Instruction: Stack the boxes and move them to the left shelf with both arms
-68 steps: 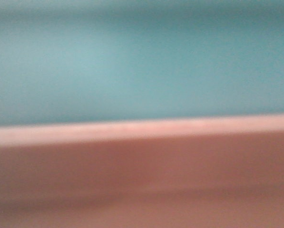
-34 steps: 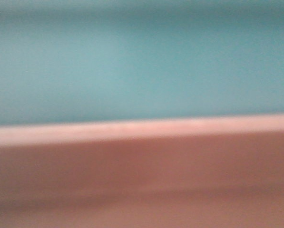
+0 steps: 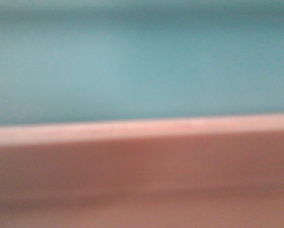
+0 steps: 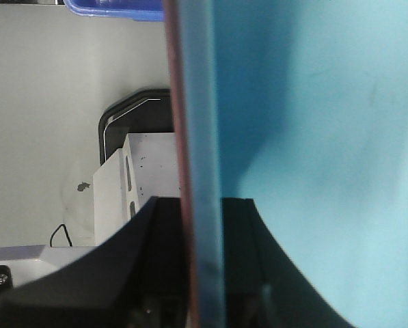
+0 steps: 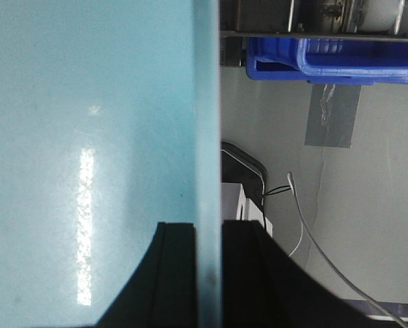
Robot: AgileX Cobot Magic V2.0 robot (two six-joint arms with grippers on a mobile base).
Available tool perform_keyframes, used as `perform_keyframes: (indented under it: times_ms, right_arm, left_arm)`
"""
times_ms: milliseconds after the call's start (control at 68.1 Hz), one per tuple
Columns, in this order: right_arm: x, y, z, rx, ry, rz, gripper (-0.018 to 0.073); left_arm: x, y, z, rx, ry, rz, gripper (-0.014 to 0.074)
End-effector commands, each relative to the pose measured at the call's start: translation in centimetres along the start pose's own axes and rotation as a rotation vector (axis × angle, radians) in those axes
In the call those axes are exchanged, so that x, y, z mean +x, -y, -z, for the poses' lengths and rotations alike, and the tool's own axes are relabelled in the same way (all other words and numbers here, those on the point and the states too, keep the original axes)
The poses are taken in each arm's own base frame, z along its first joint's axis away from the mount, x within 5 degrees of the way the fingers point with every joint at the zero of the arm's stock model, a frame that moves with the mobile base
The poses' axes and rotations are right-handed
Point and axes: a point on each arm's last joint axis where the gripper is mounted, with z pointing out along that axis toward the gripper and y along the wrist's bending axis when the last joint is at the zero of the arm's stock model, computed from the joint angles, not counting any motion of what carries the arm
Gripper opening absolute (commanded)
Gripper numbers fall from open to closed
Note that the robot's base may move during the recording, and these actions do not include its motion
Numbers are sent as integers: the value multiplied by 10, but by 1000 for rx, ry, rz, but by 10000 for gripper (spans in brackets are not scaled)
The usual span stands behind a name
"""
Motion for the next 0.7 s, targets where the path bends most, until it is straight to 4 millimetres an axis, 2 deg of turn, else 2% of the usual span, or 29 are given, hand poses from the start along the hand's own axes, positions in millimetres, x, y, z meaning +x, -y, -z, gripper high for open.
perform_keyframes:
  times_ms: [0, 690]
  right_arm:
    - [-3, -5, 18, -103, 71, 23, 53]
    - [-8, -6, 19, -115, 125, 37, 53]
  left_arm:
    - [10, 4, 19, 85, -51, 12, -12]
    - [2, 0, 15, 32, -19, -14, -12]
